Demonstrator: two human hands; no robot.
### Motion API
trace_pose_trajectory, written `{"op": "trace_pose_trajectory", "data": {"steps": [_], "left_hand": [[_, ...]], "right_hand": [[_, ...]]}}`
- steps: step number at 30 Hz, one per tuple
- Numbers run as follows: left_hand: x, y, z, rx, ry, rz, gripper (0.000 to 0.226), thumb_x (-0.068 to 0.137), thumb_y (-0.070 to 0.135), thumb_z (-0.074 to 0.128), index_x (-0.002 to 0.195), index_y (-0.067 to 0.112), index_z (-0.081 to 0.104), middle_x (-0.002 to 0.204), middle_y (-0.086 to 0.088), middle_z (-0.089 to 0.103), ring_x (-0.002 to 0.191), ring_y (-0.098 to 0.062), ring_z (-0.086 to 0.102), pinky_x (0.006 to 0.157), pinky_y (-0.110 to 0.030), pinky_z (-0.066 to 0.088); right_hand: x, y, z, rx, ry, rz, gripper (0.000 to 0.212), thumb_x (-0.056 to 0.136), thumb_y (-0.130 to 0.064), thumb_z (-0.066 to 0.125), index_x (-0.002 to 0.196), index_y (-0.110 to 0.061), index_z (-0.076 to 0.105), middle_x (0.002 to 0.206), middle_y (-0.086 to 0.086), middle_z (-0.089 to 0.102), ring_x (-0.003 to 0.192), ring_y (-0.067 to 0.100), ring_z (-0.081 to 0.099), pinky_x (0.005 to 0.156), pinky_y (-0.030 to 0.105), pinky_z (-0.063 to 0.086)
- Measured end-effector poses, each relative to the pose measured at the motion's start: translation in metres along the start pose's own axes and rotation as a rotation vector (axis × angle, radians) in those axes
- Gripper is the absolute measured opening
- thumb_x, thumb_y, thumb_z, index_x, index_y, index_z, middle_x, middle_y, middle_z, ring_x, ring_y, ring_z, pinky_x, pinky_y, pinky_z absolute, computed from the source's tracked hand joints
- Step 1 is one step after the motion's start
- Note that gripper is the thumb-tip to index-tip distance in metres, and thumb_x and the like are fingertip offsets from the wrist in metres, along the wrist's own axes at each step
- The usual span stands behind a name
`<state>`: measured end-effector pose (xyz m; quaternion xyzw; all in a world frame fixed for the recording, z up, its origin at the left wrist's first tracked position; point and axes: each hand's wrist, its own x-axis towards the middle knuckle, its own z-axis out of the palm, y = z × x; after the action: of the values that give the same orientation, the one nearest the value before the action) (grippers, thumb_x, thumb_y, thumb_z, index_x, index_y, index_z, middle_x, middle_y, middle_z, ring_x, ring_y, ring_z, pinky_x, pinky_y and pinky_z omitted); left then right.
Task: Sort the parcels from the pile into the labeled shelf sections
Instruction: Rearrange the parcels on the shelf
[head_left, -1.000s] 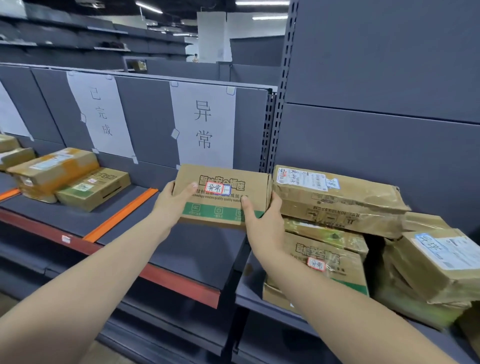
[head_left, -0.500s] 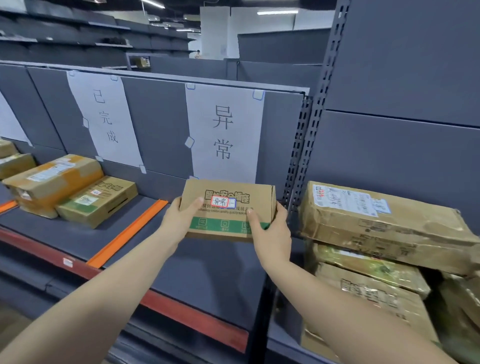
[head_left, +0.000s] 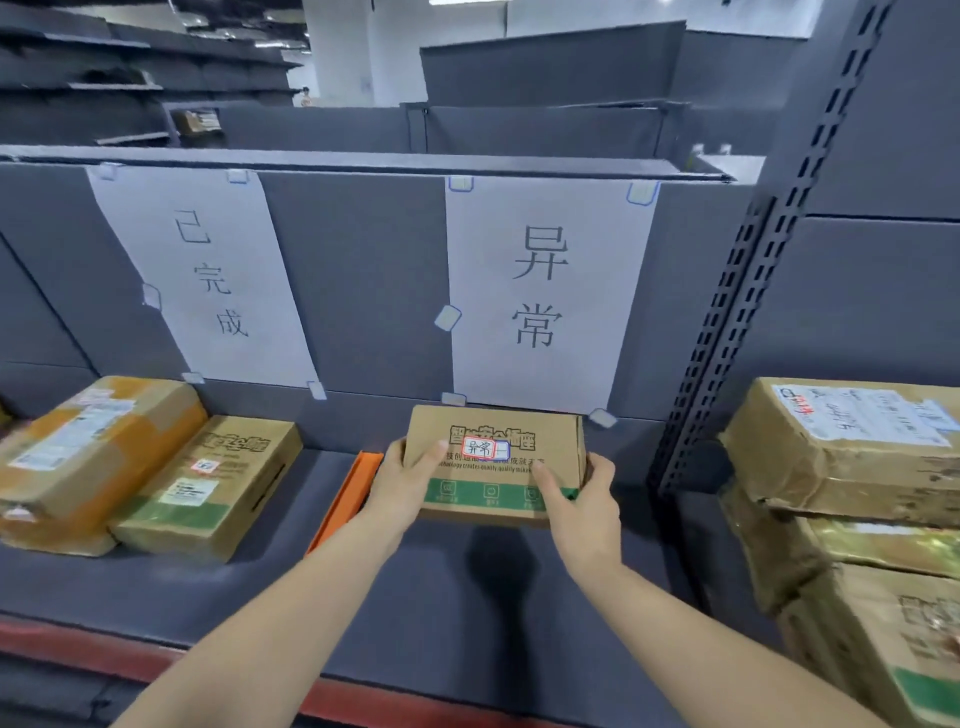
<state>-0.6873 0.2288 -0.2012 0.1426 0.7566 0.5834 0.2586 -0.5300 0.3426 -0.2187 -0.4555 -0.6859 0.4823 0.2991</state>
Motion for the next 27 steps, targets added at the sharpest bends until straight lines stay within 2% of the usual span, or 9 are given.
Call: {"op": "trace_pose_trajectory", "data": {"steps": [4,8,11,14,17,20,23,27], "left_hand": [[0.017,-0.005,-0.016,0.002,-0.012,-0.044,0.042,0.092,0.042,0.061,0.122,0.017,0.045,0.105,0.003,0.063,0.086,-0.005,0.058,0.067,-0.025,0.043],[0.034,-0.017,-0.028,-0.009,-0.072,-0.108,0.041,0.092,0.042,0.061,0.121,0.015,0.048,0.113,0.002,0.063,0.096,-0.013,0.058,0.084,-0.029,0.039],[0.049,-0.028,-0.039,0.016,-0.141,-0.159,0.039,0.095,0.041,0.055,0.128,0.021,0.049,0.119,0.002,0.063,0.102,-0.015,0.058,0.088,-0.032,0.041],[0.061,-0.038,-0.045,0.05,-0.185,-0.188,0.039,0.097,0.038,0.05,0.132,0.022,0.047,0.125,0.001,0.061,0.11,-0.019,0.057,0.099,-0.037,0.043],[0.067,-0.045,-0.049,0.086,-0.2,-0.199,0.036,0.1,0.032,0.045,0.134,0.019,0.047,0.126,-0.001,0.06,0.109,-0.02,0.055,0.093,-0.032,0.041],[0.07,-0.048,-0.05,0.117,-0.195,-0.162,0.034,0.102,0.026,0.043,0.135,0.017,0.049,0.126,-0.002,0.06,0.106,-0.018,0.053,0.09,-0.029,0.039],[0.072,-0.052,-0.052,0.191,-0.175,-0.098,0.033,0.104,0.023,0.041,0.135,0.015,0.049,0.128,-0.003,0.058,0.103,-0.015,0.05,0.087,-0.027,0.036],[0.077,-0.06,-0.054,0.256,-0.15,-0.057,0.036,0.103,0.02,0.041,0.139,0.017,0.044,0.135,-0.002,0.055,0.119,-0.021,0.052,0.09,-0.027,0.039]], "right_hand": [[0.0,0.001,0.03,0.004,0.016,0.076,0.046,0.087,-0.045,0.065,0.113,-0.029,0.031,0.107,-0.005,0.06,0.095,0.017,0.061,0.083,0.035,0.051],[0.004,0.001,0.05,-0.037,0.015,0.131,0.039,0.087,-0.04,0.064,0.111,-0.025,0.037,0.104,-0.006,0.059,0.092,0.016,0.058,0.077,0.032,0.044],[0.005,0.004,0.062,-0.052,0.033,0.135,0.031,0.089,-0.033,0.064,0.107,-0.023,0.042,0.106,-0.006,0.056,0.085,0.005,0.055,0.068,0.024,0.04],[0.008,0.01,0.074,-0.063,0.037,0.128,0.022,0.092,-0.026,0.061,0.11,-0.023,0.047,0.104,-0.009,0.054,0.081,-0.003,0.051,0.063,0.016,0.037],[0.01,0.017,0.087,-0.096,0.002,0.133,0.03,0.094,-0.026,0.057,0.123,-0.02,0.05,0.117,-0.005,0.055,0.094,0.003,0.051,0.078,0.021,0.037],[0.011,0.021,0.099,-0.116,-0.039,0.172,0.051,0.096,-0.03,0.054,0.143,-0.022,0.036,0.134,-0.001,0.051,0.117,0.016,0.049,0.091,0.026,0.038],[0.013,0.025,0.107,-0.164,-0.076,0.206,0.06,0.099,-0.03,0.051,0.151,-0.015,0.024,0.142,0.003,0.043,0.131,0.021,0.042,0.1,0.028,0.035],[0.02,0.029,0.115,-0.234,-0.105,0.217,0.067,0.1,-0.035,0.048,0.155,-0.011,0.016,0.152,0.006,0.033,0.137,0.021,0.036,0.106,0.029,0.032]]}}
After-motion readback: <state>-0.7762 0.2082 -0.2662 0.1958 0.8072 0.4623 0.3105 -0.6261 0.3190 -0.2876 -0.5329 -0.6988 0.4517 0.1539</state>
